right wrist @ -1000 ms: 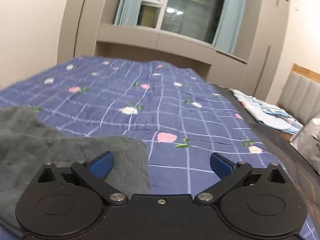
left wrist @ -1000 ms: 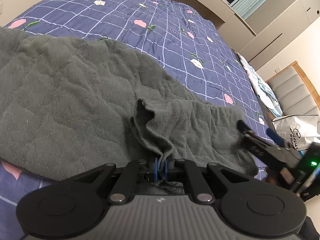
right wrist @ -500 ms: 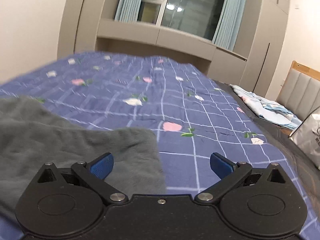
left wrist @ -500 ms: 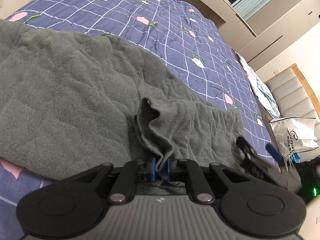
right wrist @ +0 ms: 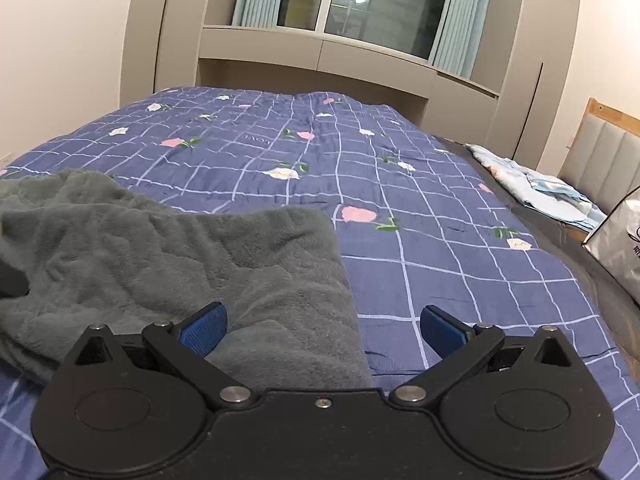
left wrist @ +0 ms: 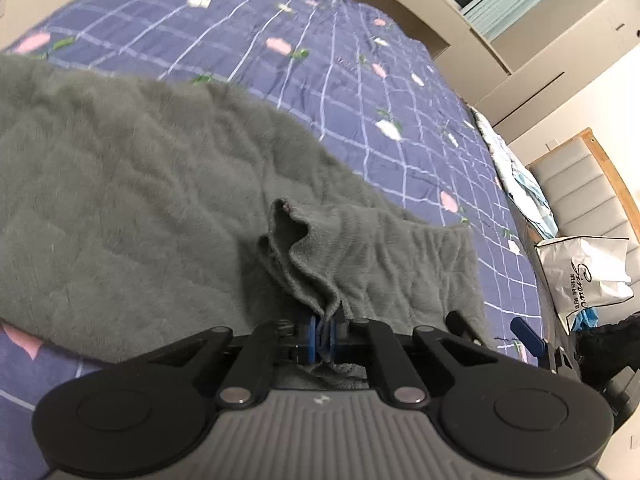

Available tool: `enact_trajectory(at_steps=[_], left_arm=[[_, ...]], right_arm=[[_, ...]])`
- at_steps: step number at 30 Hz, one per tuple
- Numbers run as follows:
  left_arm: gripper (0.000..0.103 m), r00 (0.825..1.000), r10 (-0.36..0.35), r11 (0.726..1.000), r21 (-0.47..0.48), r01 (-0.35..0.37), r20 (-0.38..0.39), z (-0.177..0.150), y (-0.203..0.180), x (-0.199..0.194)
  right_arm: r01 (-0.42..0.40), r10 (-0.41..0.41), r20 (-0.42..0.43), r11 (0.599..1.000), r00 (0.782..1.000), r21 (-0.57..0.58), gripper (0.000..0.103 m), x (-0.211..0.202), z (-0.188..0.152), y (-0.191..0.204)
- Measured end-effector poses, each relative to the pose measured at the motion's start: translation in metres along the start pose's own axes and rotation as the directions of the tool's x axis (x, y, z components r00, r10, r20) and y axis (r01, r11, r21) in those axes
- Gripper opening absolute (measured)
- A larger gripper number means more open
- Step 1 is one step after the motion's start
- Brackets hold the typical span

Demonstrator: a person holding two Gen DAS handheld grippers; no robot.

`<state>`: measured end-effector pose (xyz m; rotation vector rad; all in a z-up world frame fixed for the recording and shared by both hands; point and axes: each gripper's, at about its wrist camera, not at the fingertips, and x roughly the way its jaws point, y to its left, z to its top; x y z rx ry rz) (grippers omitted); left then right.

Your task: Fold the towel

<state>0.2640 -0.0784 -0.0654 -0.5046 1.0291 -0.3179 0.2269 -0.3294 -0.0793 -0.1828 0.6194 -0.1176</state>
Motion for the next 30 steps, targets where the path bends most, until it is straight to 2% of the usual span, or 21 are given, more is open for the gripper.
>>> enact_trajectory(at_steps=[8,13,17,20,23,26,28,29,30], left_arm=[[0.004,0.997,-0.029,0.999,0.048,0.025,0.075,0.013,-0.001,-0.04],[0.004,0.994,0.0,0.999,0.035,-0.003,0.107,0.023,0.019,-0.061],[0.004,0.997,0.027,1.0,0.014,-0.028,0.076,0.022,0.043,-0.062],[0.004,0.998,0.046,0.999,-0.005,-0.046,0.038,0.017,0.055,-0.05],[0.004,0.997,0.068,0.998,-0.01,-0.068,0.024,0.011,0.058,-0.041],[0.004,0.996,0.085,0.996,0.015,-0.086,0.023,0.006,0.056,-0.039],[0.006,0.995,0.093,0.995,0.023,-0.094,0.022,0.005,0.056,-0.04],[0.01,0.995,0.095,0.995,0.018,-0.095,0.024,0.005,0.056,-0.041],[0.021,0.994,0.103,0.995,0.014,-0.103,0.028,0.006,0.056,-0.043]], right_arm=[[-0.033,0.033,0.063,0.999,0.997,-0.002,0.103,-0.028,0.017,0.008],[-0.069,0.071,0.091,0.997,0.993,-0.026,0.103,-0.037,0.029,0.024],[-0.102,0.106,0.082,0.993,0.991,-0.053,0.103,-0.036,0.031,0.042],[-0.122,0.126,0.038,0.988,0.991,-0.09,0.103,-0.027,0.027,0.058],[-0.137,0.135,-0.019,0.981,0.991,-0.135,0.103,-0.018,0.017,0.072],[-0.128,0.126,-0.02,0.982,0.992,-0.142,0.103,-0.017,0.005,0.077],[-0.133,0.132,-0.016,0.982,0.991,-0.137,0.103,-0.018,0.002,0.075],[-0.138,0.137,-0.015,0.981,0.99,-0.134,0.103,-0.018,0.002,0.074],[-0.143,0.142,-0.013,0.981,0.99,-0.132,0.103,-0.019,0.003,0.072]])
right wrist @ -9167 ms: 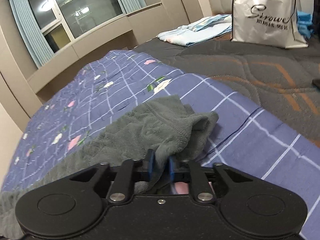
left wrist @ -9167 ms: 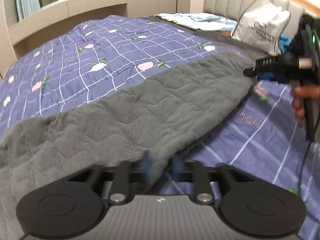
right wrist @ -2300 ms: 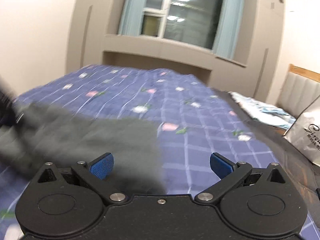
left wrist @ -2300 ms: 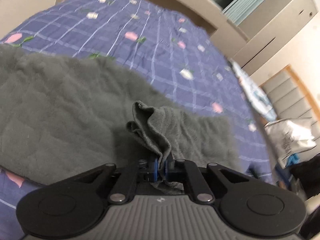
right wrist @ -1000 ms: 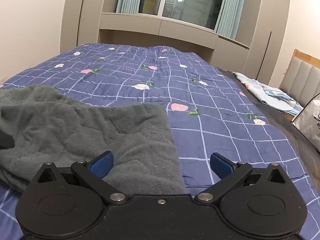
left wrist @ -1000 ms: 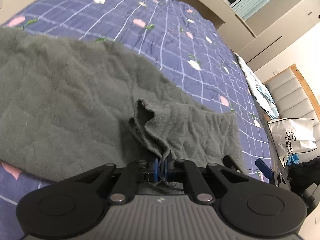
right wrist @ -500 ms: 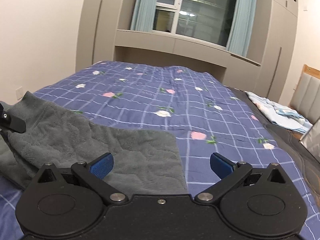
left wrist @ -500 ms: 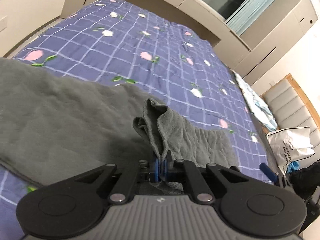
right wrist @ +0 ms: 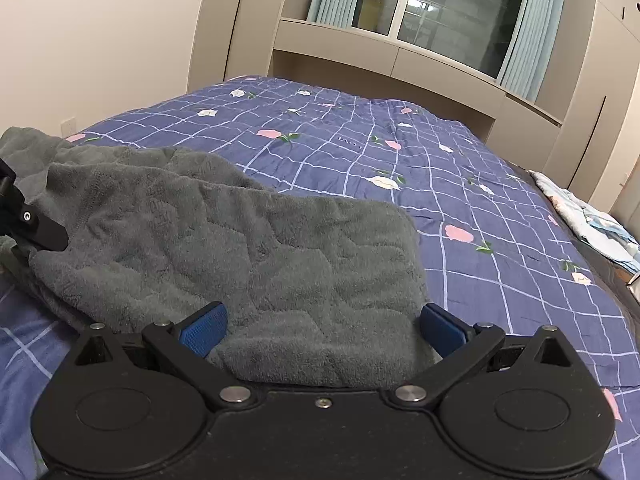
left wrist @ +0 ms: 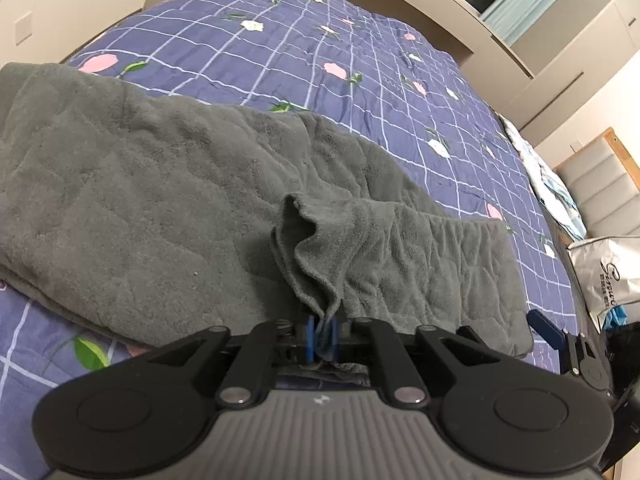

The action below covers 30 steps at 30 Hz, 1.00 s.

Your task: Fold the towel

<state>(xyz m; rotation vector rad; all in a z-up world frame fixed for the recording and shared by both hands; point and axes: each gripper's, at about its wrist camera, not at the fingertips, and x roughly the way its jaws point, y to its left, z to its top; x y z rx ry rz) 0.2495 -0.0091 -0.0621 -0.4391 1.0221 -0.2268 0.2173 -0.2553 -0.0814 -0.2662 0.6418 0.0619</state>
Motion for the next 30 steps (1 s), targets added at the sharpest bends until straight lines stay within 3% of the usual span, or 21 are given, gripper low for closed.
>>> enact_trajectory(at_steps=[1,2,3,8,12,16,19,23,28,30], left_arm=[[0.031,1.0,0.024,1.0,0.0,-0.024,0.007,0.001,-0.001,-0.002],[0.055,0.998,0.053,0.999,0.008,-0.053,0.015,0.002,-0.001,-0.005],[0.069,0.997,0.078,0.997,0.021,-0.078,0.027,0.004,-0.002,-0.007],[0.083,0.983,0.158,0.985,0.051,-0.163,0.092,0.018,-0.008,-0.01],[0.084,0.977,0.187,0.982,0.009,-0.189,0.1,0.029,-0.006,0.0],[0.083,0.975,0.217,0.976,-0.021,-0.216,0.053,0.026,0.003,0.019],[0.084,0.969,0.239,0.969,0.042,-0.242,0.064,0.018,0.002,0.027],[0.085,0.963,0.26,0.962,0.074,-0.265,0.066,0.017,-0.001,0.032],[0.088,0.968,0.243,0.966,0.077,-0.247,0.067,0.017,0.001,0.027],[0.094,0.968,0.245,0.965,0.081,-0.249,0.056,0.018,0.001,0.024]], right_arm=[[-0.006,0.006,0.009,1.0,1.0,0.004,0.103,-0.002,0.001,-0.002],[-0.011,0.01,0.024,1.0,1.0,0.008,0.103,-0.004,0.003,-0.005],[-0.012,0.011,0.05,1.0,0.999,0.01,0.103,-0.007,0.004,-0.008],[0.069,-0.07,0.122,0.998,0.99,0.007,0.103,0.0,0.024,-0.024],[0.137,-0.136,0.119,0.991,0.983,0.004,0.103,0.029,0.041,-0.04],[0.201,-0.201,0.004,0.979,0.98,-0.012,0.103,0.069,0.044,-0.05],[0.192,-0.192,-0.021,0.981,0.981,-0.004,0.103,0.082,0.032,-0.048],[0.23,-0.229,0.047,0.973,0.972,-0.01,0.103,0.083,0.014,-0.037],[0.218,-0.218,0.023,0.976,0.976,-0.003,0.103,0.079,0.02,-0.039],[0.222,-0.222,0.019,0.975,0.975,0.011,0.103,0.068,0.025,-0.038]])
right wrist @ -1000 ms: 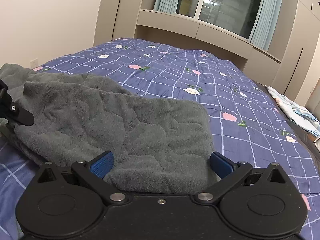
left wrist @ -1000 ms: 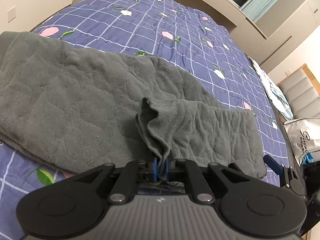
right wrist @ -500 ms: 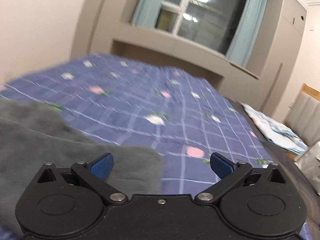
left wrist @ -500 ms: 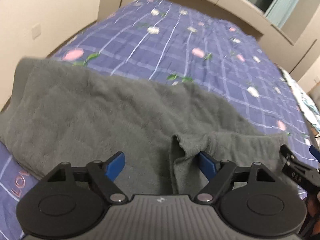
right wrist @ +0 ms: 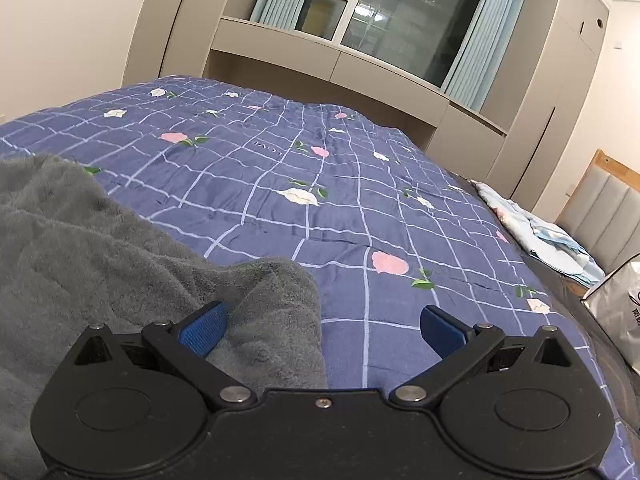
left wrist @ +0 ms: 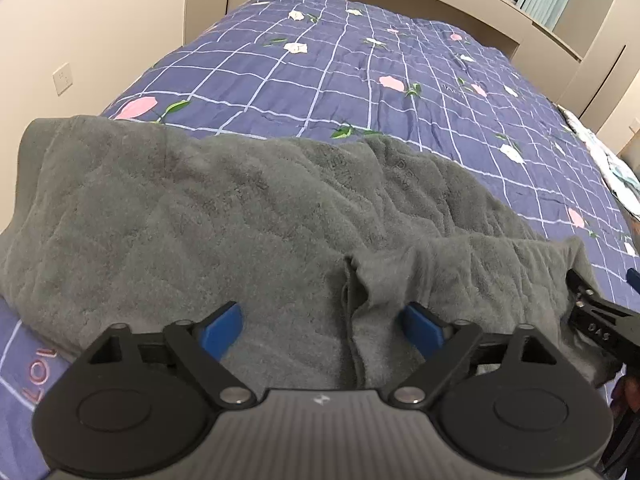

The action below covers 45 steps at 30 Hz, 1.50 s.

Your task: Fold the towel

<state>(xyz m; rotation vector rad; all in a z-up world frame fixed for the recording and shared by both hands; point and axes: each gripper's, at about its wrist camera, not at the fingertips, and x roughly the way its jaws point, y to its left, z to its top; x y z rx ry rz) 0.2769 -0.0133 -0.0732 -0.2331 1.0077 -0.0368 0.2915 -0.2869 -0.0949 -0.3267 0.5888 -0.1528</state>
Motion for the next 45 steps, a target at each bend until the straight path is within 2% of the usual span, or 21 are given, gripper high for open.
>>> enact_trajectory(at_steps=[4,6,10,14,17,21,28,33,35,39,45], left_arm=[[0.098,1.0,-0.001,1.0,0.002,0.001,0.002,-0.007,0.001,-0.014],[0.099,1.0,0.0,1.0,0.007,0.0,0.0,-0.013,0.001,-0.017],[0.099,1.0,0.028,0.999,0.039,-0.028,0.01,-0.023,-0.003,-0.02],[0.101,0.999,0.041,0.998,0.051,-0.041,0.007,-0.025,-0.006,-0.023],[0.102,0.999,0.031,0.999,0.021,-0.032,0.012,-0.026,0.0,-0.033],[0.102,0.999,0.027,0.999,-0.024,-0.026,0.032,-0.03,0.013,-0.048],[0.102,0.996,0.066,0.99,-0.126,-0.058,0.057,-0.039,0.059,-0.07],[0.102,0.993,0.096,0.966,-0.247,-0.076,0.068,-0.043,0.105,-0.073],[0.102,0.992,0.101,0.951,-0.301,-0.074,0.074,-0.044,0.122,-0.072],[0.102,0.993,0.072,0.926,-0.375,-0.033,0.09,-0.042,0.148,-0.062],[0.102,0.992,0.009,0.877,-0.477,0.052,0.126,-0.036,0.18,-0.046]], right_arm=[[-0.029,0.025,0.063,0.998,0.998,0.06,0.103,-0.043,-0.003,0.002],[-0.077,0.071,0.074,0.994,0.995,0.072,0.103,-0.063,-0.01,0.008],[-0.128,0.127,0.018,0.992,0.992,0.02,0.103,-0.077,-0.028,0.031],[-0.11,0.11,-0.008,0.994,0.994,0.012,0.103,-0.074,-0.034,0.04],[-0.108,0.108,-0.017,0.994,0.994,0.012,0.103,-0.08,-0.024,0.039],[-0.134,0.134,0.029,0.991,0.991,0.004,0.103,-0.096,-0.018,0.04],[-0.236,0.239,0.113,0.971,0.964,-0.038,0.103,-0.116,-0.005,0.071],[-0.286,0.294,0.102,0.954,0.95,-0.085,0.103,-0.113,0.008,0.105],[-0.283,0.29,0.083,0.955,0.953,-0.094,0.103,-0.109,0.011,0.117],[-0.249,0.252,0.013,0.962,0.968,-0.114,0.103,-0.099,0.008,0.134],[-0.233,0.232,-0.019,0.969,0.973,-0.085,0.103,-0.093,0.007,0.14]])
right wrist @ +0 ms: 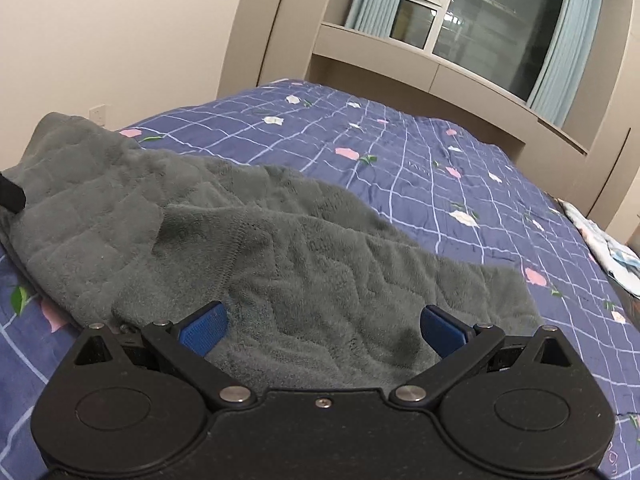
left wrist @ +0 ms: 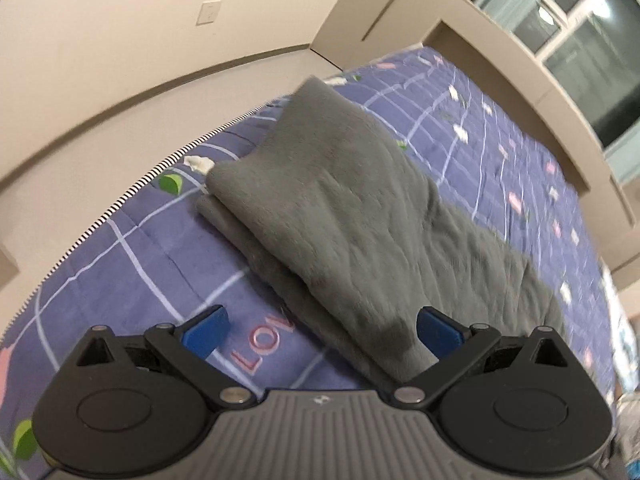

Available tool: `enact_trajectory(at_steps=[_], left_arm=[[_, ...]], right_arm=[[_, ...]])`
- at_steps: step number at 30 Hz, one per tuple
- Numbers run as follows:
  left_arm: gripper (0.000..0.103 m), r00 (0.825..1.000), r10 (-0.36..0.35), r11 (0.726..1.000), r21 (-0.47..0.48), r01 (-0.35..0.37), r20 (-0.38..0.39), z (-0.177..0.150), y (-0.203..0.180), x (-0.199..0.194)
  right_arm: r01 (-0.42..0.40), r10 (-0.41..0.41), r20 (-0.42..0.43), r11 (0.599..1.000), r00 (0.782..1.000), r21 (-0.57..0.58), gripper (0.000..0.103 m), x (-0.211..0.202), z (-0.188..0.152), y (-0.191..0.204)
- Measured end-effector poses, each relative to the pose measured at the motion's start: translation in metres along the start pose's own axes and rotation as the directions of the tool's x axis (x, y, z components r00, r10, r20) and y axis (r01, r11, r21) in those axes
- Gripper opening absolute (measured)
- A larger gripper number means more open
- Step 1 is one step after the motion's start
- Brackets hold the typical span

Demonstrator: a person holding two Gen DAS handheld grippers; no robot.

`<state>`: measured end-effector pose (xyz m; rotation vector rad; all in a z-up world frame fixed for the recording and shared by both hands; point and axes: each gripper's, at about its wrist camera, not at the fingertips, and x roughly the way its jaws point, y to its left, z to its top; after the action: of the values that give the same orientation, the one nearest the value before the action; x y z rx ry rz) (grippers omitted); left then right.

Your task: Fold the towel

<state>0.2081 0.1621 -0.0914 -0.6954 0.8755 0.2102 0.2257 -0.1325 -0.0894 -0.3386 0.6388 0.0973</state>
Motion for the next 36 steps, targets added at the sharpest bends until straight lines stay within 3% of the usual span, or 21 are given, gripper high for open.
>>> enact_trajectory(at_steps=[5,8,10,12,13,20,28,36], left_arm=[[0.099,0.995,-0.094,0.988,-0.123,0.098,0.037,0.009,0.029,0.004],[0.077,0.995,-0.081,0.982,-0.167,0.089,0.053,0.011,0.038,0.007],[0.072,0.994,-0.091,0.976,-0.195,0.101,0.06,0.012,0.044,0.009],[0.053,0.992,-0.108,0.967,-0.226,0.119,0.061,0.012,0.048,0.011],[0.049,0.991,-0.12,0.96,-0.248,0.13,0.057,0.012,0.051,0.013],[0.048,0.984,-0.164,0.922,-0.345,0.176,0.063,0.013,0.063,0.025],[0.045,0.986,-0.156,0.92,-0.353,0.169,0.064,0.01,0.064,0.024],[0.016,0.981,-0.161,0.92,-0.343,0.19,0.112,0.005,0.057,0.009]], right_arm=[[0.008,-0.008,0.005,1.0,1.0,-0.002,0.103,0.002,-0.002,0.001],[0.012,-0.012,0.005,1.0,1.0,0.001,0.103,0.003,-0.001,0.001],[0.014,-0.014,0.007,1.0,1.0,0.002,0.103,0.004,-0.001,0.002],[0.013,-0.013,0.008,1.0,1.0,0.005,0.103,0.004,-0.002,0.001],[0.013,-0.013,0.008,1.0,1.0,0.009,0.103,0.004,-0.002,0.001],[0.011,-0.011,0.008,1.0,1.0,0.015,0.103,0.004,-0.003,0.0],[0.01,-0.011,0.02,0.999,1.0,0.036,0.103,0.003,-0.006,0.0],[0.01,-0.011,0.019,0.999,1.0,0.038,0.103,0.003,-0.007,0.0]])
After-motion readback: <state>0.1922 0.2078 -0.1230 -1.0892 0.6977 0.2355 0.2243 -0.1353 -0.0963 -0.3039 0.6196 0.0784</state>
